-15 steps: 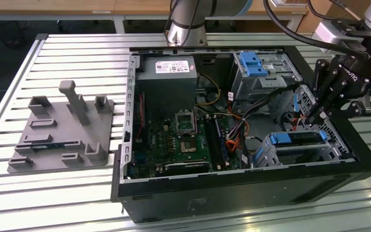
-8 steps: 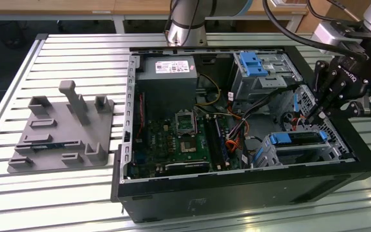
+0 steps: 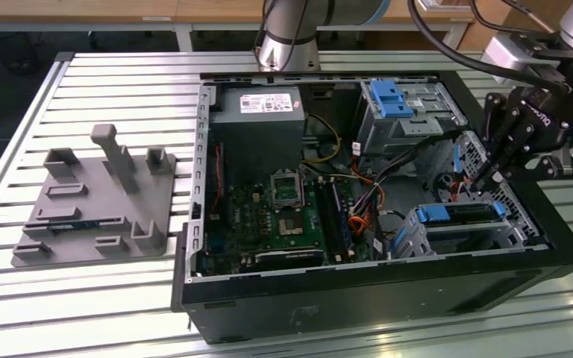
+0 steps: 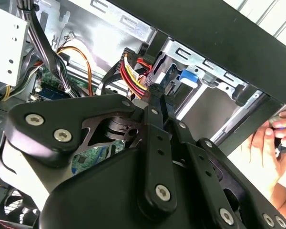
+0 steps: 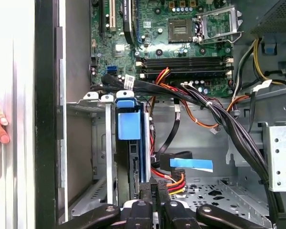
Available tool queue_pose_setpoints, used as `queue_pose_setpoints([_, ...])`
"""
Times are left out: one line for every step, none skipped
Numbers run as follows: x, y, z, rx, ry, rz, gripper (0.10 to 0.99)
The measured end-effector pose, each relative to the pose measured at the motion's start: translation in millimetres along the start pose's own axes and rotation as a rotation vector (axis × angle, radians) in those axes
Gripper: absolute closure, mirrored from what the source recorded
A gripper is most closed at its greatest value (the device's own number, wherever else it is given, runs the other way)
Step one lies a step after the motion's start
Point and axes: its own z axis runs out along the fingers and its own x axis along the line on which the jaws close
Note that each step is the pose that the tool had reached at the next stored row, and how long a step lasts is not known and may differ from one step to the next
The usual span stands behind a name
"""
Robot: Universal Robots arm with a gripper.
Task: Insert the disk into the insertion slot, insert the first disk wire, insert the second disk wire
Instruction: 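Insert the first disk wire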
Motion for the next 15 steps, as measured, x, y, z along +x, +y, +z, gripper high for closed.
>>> queue_pose_setpoints([-0.4,0.0,0.0,0.001,0.0005,-0.008,0.922])
queue_pose_setpoints([-1.5,0.1,-0.1,0.002,0.0013,-0.023,0.922])
queue_pose_setpoints([-2.2,0.1,-0.1,0.003,0.0015,-0.029,0.922])
queue_pose_setpoints([-2.8,0.1,-0.1,0.004,0.0019,-0.036,0.922])
queue_pose_setpoints([-4.1,0.2,-0.1,0.006,0.0025,-0.049,0.922])
queue_pose_setpoints([-4.2,0.2,-0.1,0.007,0.0027,-0.054,0.922])
queue_pose_setpoints([-4.2,0.3,-0.1,0.007,0.0029,-0.057,0.922])
queue_pose_setpoints([-3.9,0.7,0.0,0.008,0.003,-0.058,0.922])
queue_pose_setpoints([-3.4,1.0,0.1,0.008,0.0031,-0.06,0.922])
queue_pose_setpoints([-2.6,1.3,0.3,0.009,0.0031,-0.063,0.922])
queue_pose_setpoints([-2.4,1.4,0.4,0.01,0.0028,-0.069,0.922])
queue_pose_setpoints([-2.4,1.4,0.5,0.011,0.0026,-0.076,0.922])
queue_pose_setpoints([-2.3,1.4,0.5,0.013,0.0023,-0.083,0.922])
queue_pose_setpoints([-2.1,1.4,0.6,0.015,0.0022,-0.09,0.922])
queue_pose_setpoints([-1.3,1.5,0.7,0.017,0.0025,-0.096,0.922])
